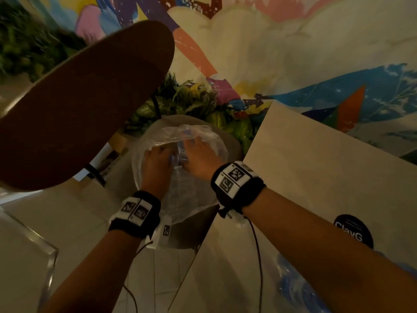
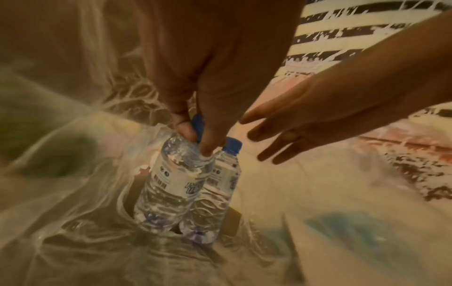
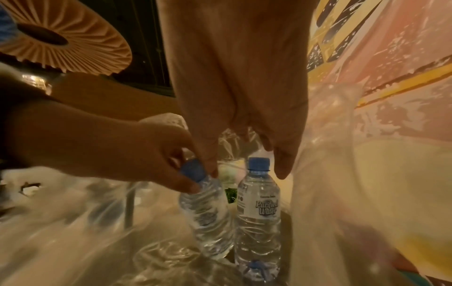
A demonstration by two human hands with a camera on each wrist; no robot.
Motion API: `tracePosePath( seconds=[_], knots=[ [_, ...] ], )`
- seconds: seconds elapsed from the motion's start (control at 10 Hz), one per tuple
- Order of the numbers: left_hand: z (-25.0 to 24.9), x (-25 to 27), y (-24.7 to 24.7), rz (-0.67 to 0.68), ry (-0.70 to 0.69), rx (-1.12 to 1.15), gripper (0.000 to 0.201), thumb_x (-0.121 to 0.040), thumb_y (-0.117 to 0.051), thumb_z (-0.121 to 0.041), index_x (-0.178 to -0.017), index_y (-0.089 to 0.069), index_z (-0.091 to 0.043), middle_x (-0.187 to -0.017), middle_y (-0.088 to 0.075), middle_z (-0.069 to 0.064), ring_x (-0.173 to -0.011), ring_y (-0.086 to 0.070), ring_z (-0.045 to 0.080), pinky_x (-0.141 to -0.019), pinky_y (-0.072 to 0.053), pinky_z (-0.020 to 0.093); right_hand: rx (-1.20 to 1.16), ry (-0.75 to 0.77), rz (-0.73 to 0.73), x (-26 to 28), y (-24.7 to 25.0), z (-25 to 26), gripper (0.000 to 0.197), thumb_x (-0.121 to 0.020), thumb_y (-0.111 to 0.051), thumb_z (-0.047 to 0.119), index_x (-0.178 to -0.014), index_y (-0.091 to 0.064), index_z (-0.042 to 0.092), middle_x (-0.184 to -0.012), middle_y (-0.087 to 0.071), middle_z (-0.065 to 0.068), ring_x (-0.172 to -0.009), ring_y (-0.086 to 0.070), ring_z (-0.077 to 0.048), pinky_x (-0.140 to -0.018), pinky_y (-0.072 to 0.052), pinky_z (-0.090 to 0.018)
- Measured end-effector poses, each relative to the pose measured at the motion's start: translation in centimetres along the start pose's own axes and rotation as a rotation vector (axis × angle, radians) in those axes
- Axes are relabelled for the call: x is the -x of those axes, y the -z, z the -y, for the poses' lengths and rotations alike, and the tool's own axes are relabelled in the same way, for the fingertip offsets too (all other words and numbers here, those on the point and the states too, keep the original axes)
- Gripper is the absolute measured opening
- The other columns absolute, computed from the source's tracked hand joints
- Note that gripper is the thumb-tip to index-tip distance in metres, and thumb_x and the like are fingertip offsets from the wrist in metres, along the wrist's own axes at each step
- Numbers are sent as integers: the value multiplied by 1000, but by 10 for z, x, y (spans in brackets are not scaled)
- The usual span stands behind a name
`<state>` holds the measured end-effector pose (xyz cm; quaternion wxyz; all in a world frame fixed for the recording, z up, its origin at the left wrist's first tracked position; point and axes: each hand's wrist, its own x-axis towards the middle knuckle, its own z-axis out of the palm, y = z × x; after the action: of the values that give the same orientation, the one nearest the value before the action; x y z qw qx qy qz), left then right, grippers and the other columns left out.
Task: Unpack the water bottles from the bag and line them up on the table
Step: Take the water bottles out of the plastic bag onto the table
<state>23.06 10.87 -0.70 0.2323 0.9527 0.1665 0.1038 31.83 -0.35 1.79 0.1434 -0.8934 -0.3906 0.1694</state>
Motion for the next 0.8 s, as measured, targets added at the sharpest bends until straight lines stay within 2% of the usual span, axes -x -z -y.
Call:
tracePosePath(
  seconds=[0.1,0.2,0.3,0.4,0.5,0.6,0.7,0.8],
  knots=[
    [-8,37,9,49,55,62,13,-83,-57,-12,-93,-62,-19,-103,-57,10,-94,-54,27,-79,-50,42,51,-30,-20,-24,-2,0,67,-87,-56,14,-144,-21,8,-150,-26,-23,-133,-33,-41,-108,-36,-50],
    [-14,79,22,105,88,136,19,-82,-59,-16,-99,-59,-23,-113,-54,4,-104,-51,25,-85,-50,41,67,-49,22,-39,3,1,55,-91,-51,11,-141,-28,6,-151,-28,-20,-136,-31,-37,-113,-29,-47],
    [-17,110,32,166,120,166,28,-77,-61,-21,-103,-57,-29,-114,-52,0,-103,-52,23,-81,-53,44,106,-103,97,-47,-3,-2,41,-98,-38,17,-136,-37,3,-144,-39,-20,-131,-38,-35,-113,-28,-46],
    [-23,128,42,141,104,206,33,-76,-65,-13,-103,-57,-29,-112,-53,-3,-103,-52,22,-81,-54,42,84,-128,55,-46,-17,-6,42,-98,-34,24,-137,-35,8,-145,-38,-18,-132,-36,-34,-115,-25,-47],
    [-28,131,49,86,89,224,34,-75,-67,-10,-102,-60,-29,-110,-53,-6,-103,-52,21,-81,-53,39,127,-116,-24,-34,-24,-6,39,-95,-40,15,-132,-44,4,-138,-47,-20,-128,-43,-32,-109,-34,-42],
    [-33,128,54,90,81,214,34,-75,-68,-10,-102,-60,-30,-107,-54,-6,-99,-53,21,-76,-52,36,-76,-75,-145,-8,-26,4,30,-96,-41,10,-123,-49,-1,-114,-59,-13,-103,-54,-3,-99,-42,-23],
    [-33,130,60,48,52,240,36,-73,-71,-1,-100,-64,-24,-103,-57,-2,-95,-55,22,-72,-45,18,-102,-13,-91,28,-25,16,22,-94,-44,9,-108,-57,-1,-110,-60,-20,-100,-57,-27,-96,-44,-40],
    [-41,133,73,63,31,236,39,-70,-73,2,-98,-65,-25,-100,-59,-1,-87,-57,21,-70,-40,7,-220,30,-87,74,-7,28,17,-88,-54,5,-101,-57,-6,-102,-60,-28,-92,-58,-38,-86,-48,-47]
  ],
)
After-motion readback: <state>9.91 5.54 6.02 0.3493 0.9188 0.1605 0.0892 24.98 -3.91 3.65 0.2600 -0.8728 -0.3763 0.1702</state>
